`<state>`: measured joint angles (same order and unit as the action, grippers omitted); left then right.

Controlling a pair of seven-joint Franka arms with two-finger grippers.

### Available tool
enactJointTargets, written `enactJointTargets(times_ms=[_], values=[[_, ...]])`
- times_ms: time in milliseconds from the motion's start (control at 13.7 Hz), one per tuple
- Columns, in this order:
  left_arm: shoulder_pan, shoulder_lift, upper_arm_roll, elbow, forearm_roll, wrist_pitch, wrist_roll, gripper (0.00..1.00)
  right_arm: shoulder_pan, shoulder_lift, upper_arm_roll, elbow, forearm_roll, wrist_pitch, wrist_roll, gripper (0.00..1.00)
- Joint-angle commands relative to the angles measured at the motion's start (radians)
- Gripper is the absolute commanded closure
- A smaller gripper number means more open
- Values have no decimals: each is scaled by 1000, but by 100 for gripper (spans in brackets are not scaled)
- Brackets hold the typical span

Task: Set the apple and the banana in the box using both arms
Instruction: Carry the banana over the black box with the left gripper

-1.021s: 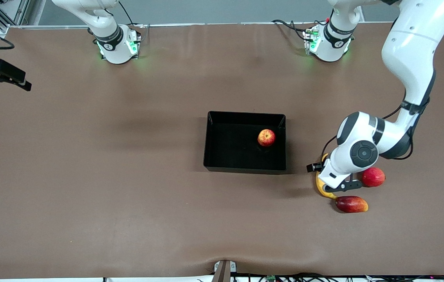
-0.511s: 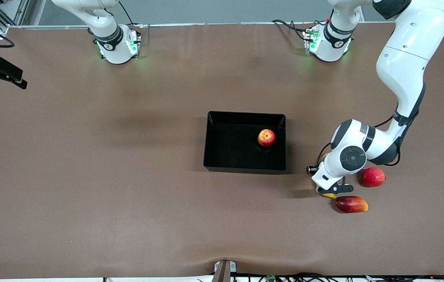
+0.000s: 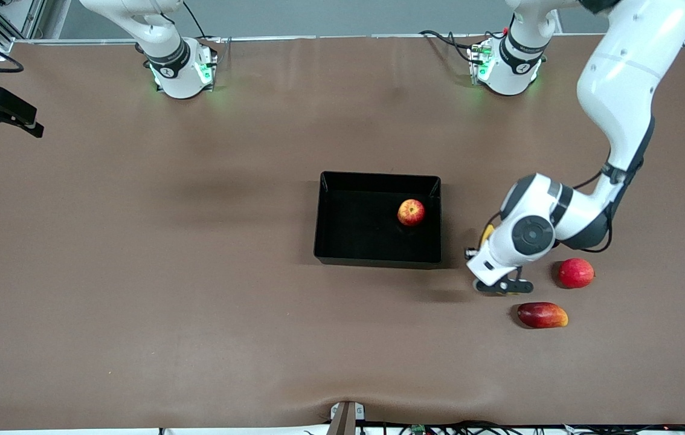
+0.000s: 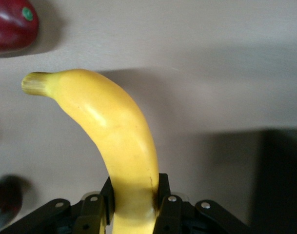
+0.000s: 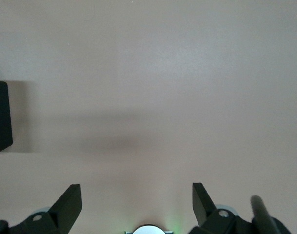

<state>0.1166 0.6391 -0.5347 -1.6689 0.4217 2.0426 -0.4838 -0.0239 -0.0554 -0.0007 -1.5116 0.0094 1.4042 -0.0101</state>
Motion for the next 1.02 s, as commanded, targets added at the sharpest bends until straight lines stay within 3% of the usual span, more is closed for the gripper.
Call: enactJointTargets(times_ms=[0,146,365,657,948], values=[[-6,-137,-103,-14,11,-142,16,100,4,-7,-2,11,12,-4,2,0],[-11,-145,-181,11,6,-163,37,100,7,-7,-2,11,14,-2,2,0],[-67,-127,-244,44,2,-159,-8,100,2,-1,-2,11,14,-4,2,0],[-241,-7,-223,162,47,-139,-111,100,-1,-1,-2,11,20,-4,2,0],[-350,91,-183,235,91,-81,-223,100,-5,0,-4,10,21,-5,1,0]])
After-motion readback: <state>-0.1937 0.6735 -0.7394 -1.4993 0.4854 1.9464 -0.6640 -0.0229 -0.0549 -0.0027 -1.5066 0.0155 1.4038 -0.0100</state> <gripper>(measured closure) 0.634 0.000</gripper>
